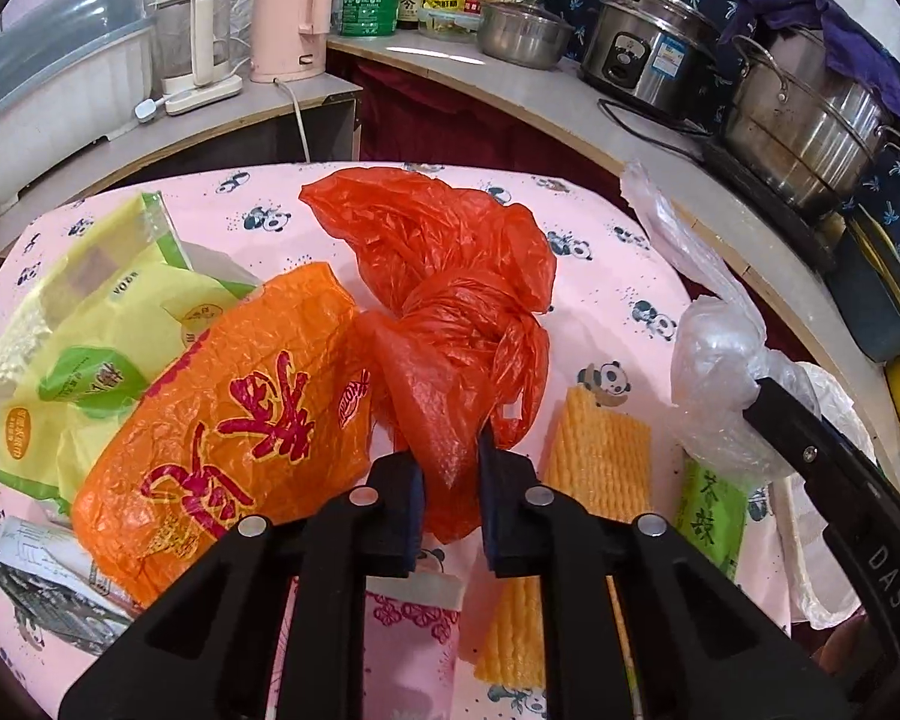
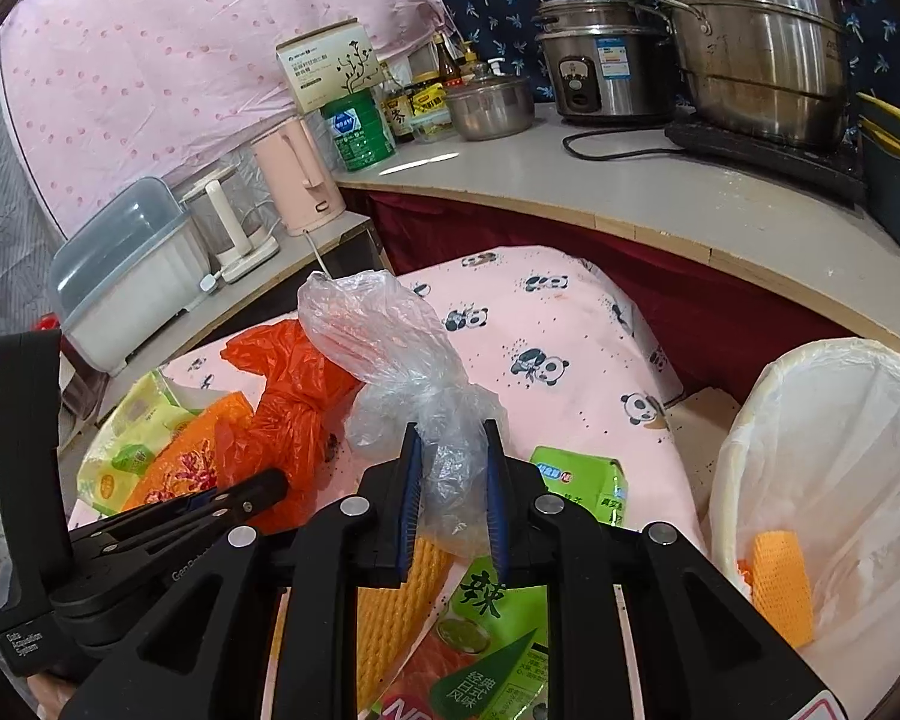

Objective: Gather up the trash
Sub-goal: 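Grasp the clear plastic bag with the right tool while the left tool grasps the red bag, then carry the red bag and clear bag over the trash bin with both tools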

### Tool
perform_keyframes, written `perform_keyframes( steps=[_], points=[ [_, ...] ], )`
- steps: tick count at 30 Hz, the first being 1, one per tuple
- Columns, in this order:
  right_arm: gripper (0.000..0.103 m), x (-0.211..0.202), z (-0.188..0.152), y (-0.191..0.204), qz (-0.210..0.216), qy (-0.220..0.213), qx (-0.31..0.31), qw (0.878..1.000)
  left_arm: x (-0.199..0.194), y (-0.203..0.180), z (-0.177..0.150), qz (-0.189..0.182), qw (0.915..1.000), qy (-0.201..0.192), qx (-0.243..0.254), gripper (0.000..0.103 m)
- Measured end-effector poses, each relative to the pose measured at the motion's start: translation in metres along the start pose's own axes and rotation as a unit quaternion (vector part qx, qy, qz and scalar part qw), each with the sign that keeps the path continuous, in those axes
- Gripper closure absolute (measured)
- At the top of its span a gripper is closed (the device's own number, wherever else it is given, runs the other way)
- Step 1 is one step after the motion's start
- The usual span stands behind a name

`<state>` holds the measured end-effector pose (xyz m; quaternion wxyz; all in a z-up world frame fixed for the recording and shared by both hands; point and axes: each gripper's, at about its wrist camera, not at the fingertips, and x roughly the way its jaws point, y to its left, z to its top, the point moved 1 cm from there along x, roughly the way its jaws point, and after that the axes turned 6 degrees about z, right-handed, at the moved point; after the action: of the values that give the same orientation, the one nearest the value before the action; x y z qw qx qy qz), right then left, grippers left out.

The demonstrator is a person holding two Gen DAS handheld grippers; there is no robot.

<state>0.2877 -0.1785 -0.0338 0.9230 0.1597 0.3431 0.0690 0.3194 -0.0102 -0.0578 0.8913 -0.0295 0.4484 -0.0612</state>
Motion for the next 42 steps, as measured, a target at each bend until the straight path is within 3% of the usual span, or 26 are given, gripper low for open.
perform_keyframes(
  steps=[10,21,31,42],
  points=[
    [0.085,-0.054,0.009,-0.003,-0.005,-0.04,0.003,0.999,-0.056,-0.027,0.006,-0.015,0.9989,-0.041,0.017,0.089],
    [0.085,-0.122,0.005,-0.039,-0.029,-0.079,0.026,0.996,-0.099,-0.094,-0.013,-0.041,0.9952,-0.06,0.066,0.089],
    [0.085,-0.175,-0.014,-0.098,-0.065,-0.1,0.065,0.991,-0.114,-0.172,-0.043,-0.079,0.9878,-0.053,0.124,0.089],
    [0.085,-0.212,-0.045,-0.173,-0.116,-0.106,0.124,0.98,-0.097,-0.249,-0.085,-0.116,0.974,-0.015,0.194,0.089]
  ],
)
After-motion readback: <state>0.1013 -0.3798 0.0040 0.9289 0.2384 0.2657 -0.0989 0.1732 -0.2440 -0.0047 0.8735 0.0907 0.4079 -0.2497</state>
